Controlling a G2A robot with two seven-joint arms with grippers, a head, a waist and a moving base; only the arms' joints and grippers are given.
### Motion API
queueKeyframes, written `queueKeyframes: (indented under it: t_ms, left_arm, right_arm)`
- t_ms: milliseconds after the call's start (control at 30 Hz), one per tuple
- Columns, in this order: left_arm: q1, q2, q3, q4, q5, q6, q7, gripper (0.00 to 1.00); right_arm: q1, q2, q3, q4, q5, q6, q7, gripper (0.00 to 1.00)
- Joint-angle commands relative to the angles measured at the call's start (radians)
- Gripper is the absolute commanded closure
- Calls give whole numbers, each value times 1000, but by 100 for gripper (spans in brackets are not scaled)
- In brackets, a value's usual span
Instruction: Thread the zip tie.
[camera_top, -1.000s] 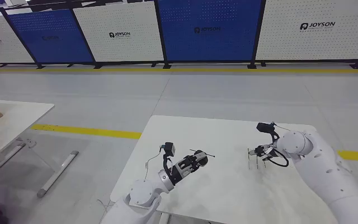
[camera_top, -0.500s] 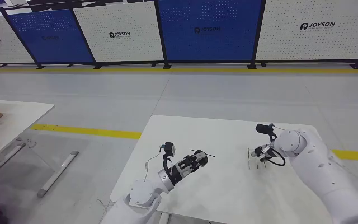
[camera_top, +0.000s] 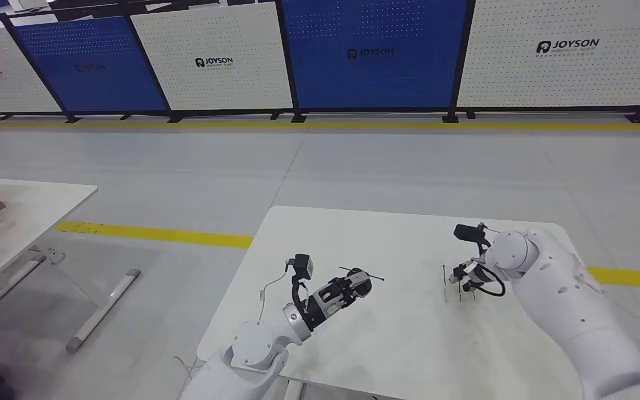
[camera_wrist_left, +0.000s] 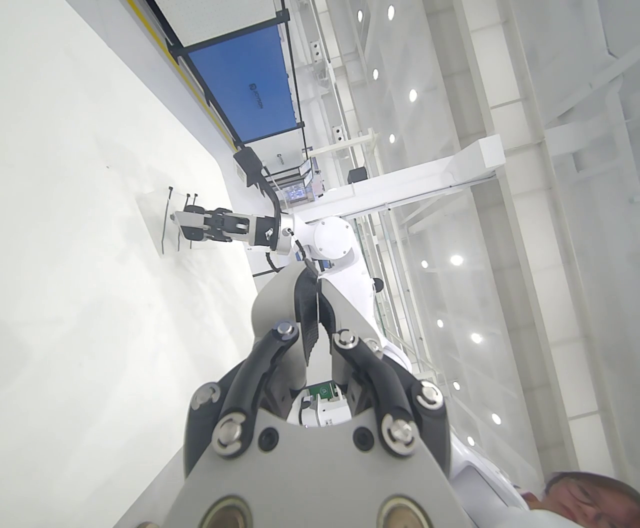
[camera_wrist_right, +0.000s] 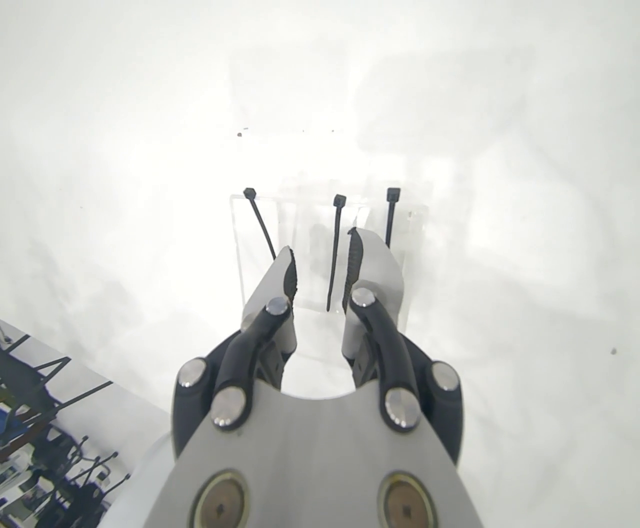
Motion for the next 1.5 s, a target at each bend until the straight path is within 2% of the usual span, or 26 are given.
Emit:
queueKeyframes:
  t_ms: [0, 333, 667, 767, 800, 867, 1167, 1467]
  left_arm:
    - [0, 0, 0, 0, 0, 0, 0, 100]
    - [0, 0, 0, 0, 0, 0, 0, 100]
    - [0, 0, 0, 0, 0, 0, 0, 100]
    - [0, 0, 0, 0, 0, 0, 0, 100]
    - [0, 0, 0, 0, 0, 0, 0, 100]
    - [0, 0, 0, 0, 0, 0, 0, 100]
    - [0, 0, 0, 0, 0, 0, 0, 100]
    - [0, 0, 0, 0, 0, 0, 0, 100]
  right_arm:
    - [5, -7, -3, 15, 0, -2, -1, 77]
    - [32, -47, -17, 97, -2, -14, -5, 82]
    - [56, -82, -23, 179, -5, -33, -7, 81]
    - [63, -90, -24, 198, -7, -38, -7, 91]
    - [65, -92, -23, 204, -7, -39, -8, 100]
    - [69, -97, -22, 217, -7, -46, -10, 100]
    - [71, -95, -3, 252, 1, -127, -33, 100]
    - [57, -72, 22, 235, 1, -193, -49, 100]
